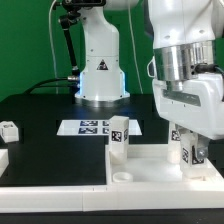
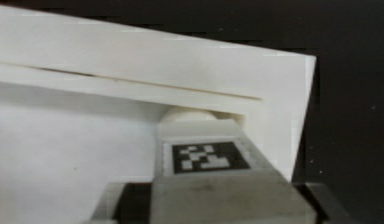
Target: Assemble square table
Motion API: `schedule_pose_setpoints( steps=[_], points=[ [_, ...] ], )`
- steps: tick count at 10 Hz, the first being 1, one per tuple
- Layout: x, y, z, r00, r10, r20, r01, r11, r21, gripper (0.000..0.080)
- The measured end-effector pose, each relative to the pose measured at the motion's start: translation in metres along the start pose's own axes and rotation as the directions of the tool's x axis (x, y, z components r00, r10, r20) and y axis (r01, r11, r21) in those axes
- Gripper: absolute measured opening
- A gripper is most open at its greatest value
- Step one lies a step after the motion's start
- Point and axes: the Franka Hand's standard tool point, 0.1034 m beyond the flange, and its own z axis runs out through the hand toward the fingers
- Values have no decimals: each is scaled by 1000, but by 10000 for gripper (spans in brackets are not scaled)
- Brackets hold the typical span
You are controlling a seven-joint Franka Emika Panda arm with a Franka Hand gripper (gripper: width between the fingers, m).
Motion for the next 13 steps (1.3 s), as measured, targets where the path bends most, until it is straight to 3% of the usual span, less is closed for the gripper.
schedule_pose_setpoints(
  steps=[1, 2, 3, 4, 6, 7, 8, 10, 12, 13],
  points=[
    [-2, -4, -2, 968, -251, -19, 251, 968, -17, 389],
    [-4, -6, -4, 928, -371, -25, 371, 928, -21, 389],
    [-2, -5, -3, 902, -429, -37, 429, 903, -17, 565],
    [-1, -5, -2, 868, -495, -36, 495, 869, -21, 632],
    [-1, -5, -2, 800, -598, -34, 598, 801, -27, 644],
    [-5, -6, -2, 619, -784, -39, 782, 620, -68, 649],
    [-12, -7, -1, 385, -923, -19, 918, 384, -100, 649],
    [-11, -5, 0, 385, -923, -19, 918, 384, -100, 649],
    [-11, -5, 0, 396, -918, -20, 913, 395, -100, 376],
    [-7, -4, 0, 466, -884, -25, 879, 466, -103, 292]
  ],
)
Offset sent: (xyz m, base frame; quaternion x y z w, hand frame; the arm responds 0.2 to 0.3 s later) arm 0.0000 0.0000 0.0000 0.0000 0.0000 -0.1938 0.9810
